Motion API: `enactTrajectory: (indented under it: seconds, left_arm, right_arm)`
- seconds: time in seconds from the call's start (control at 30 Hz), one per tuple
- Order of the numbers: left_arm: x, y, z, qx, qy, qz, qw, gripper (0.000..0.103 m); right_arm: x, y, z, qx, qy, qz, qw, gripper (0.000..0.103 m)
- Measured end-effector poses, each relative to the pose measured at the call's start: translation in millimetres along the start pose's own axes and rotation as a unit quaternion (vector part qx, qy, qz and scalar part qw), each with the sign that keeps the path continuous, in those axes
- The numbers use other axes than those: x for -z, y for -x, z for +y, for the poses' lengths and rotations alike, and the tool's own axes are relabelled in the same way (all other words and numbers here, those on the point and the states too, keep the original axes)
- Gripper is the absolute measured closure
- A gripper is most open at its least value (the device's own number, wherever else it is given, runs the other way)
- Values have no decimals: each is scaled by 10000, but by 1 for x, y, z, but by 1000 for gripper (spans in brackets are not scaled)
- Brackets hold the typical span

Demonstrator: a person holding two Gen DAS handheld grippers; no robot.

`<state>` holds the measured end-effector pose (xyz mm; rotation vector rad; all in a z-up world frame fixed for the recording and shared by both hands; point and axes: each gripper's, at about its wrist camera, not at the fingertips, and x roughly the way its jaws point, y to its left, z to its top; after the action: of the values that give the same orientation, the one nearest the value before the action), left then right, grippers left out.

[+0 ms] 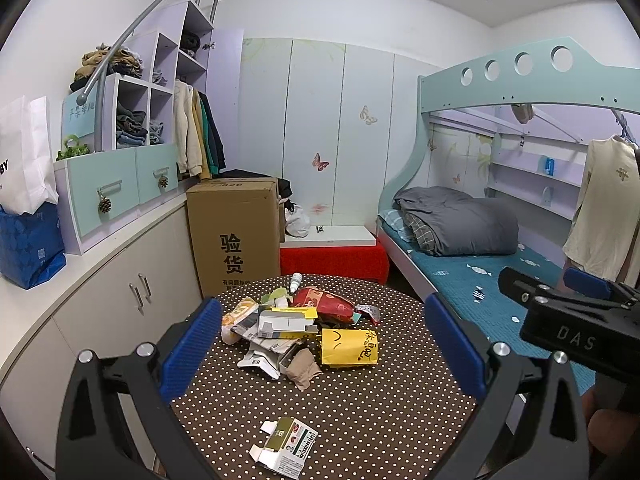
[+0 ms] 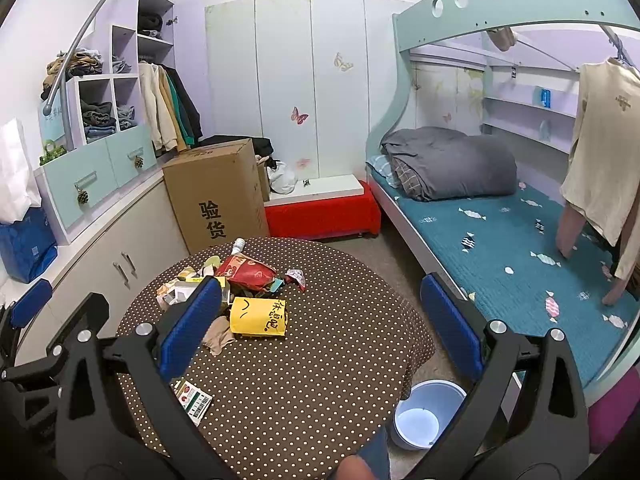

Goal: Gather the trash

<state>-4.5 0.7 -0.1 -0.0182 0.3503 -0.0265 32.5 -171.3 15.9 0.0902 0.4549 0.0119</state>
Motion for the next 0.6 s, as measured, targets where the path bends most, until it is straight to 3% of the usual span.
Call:
enactTrajectory:
  seconds: [0.6]
  left_arm:
    - [2, -1, 0, 8, 14, 7, 10000, 4]
  right_arm:
    - [2, -2, 2, -10, 1, 16, 10000, 6]
